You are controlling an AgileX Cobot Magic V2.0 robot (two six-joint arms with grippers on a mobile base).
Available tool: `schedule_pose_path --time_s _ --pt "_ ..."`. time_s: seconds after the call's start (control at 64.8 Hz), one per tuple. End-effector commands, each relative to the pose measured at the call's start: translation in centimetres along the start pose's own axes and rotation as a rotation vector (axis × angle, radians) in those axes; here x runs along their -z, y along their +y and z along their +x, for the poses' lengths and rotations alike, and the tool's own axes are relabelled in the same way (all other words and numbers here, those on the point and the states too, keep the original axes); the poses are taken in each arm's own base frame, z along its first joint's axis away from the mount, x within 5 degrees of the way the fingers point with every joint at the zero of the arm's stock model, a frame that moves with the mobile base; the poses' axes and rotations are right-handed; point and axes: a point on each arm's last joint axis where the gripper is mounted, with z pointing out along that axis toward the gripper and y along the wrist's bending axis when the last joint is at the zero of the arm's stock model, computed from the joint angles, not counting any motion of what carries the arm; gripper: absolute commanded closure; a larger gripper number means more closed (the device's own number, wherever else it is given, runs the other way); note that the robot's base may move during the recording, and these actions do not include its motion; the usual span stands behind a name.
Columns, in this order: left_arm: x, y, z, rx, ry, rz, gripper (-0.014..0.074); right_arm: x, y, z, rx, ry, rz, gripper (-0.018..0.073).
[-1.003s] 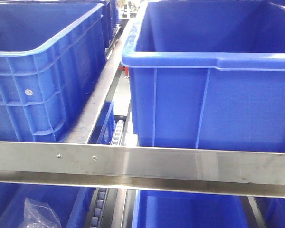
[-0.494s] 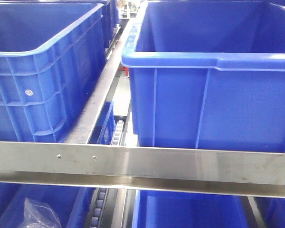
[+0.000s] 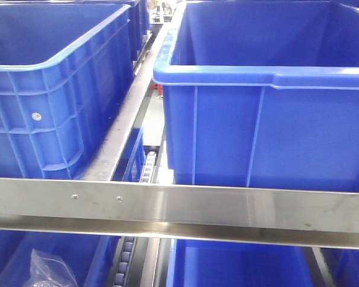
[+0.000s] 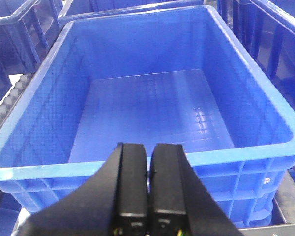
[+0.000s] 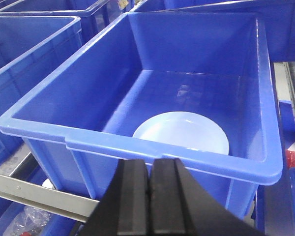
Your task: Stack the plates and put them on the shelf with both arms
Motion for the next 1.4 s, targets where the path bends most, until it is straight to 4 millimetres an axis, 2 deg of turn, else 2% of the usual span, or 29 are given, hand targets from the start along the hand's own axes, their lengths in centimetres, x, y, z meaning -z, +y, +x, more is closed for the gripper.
schedule_pose_path --time_s 0.0,0.077,0.201,0.247,0.633,1.096,1.188,1.389 --pt "0.0 0.2 -1.6 0.011 -0.099 -0.010 0.0514 0.3 -0.1 -1.3 0.012 -0.110 0.032 0.0510" --pt "0.0 0.2 -1.6 0.011 -0.099 -0.010 0.0514 0.3 -0.4 -0.7 0.010 -0.115 0.085 0.0511" --pt "0.0 0.2 -1.6 0.011 -0.099 -0.010 0.0514 0.6 -1.0 1.8 0.009 -0.166 0.213 0.0511" --pt "0.0 0.2 -1.6 0.011 -0.097 -0.010 0.0514 -0.1 -1.4 2.8 0.001 -0.151 0.245 0.0511" --pt "-0.1 0.2 -1.5 0.011 -0.093 -0.009 0.0514 -2.5 -2.7 8.9 -0.016 -0.145 0.200 0.0511" --pt "-0.1 0.2 -1.6 0.011 -0.094 -0.010 0.0514 -2.5 -2.6 8.9 -0.004 -0.126 0.190 0.0511" --pt "-0.1 0.2 -1.6 0.011 -0.094 -0.010 0.0514 -2.4 -2.7 8.8 0.073 -0.134 0.207 0.0511" --pt "-0.1 0.2 -1.6 0.011 -0.094 -0.010 0.0514 -2.4 -2.7 8.7 0.012 -0.155 0.209 0.0511"
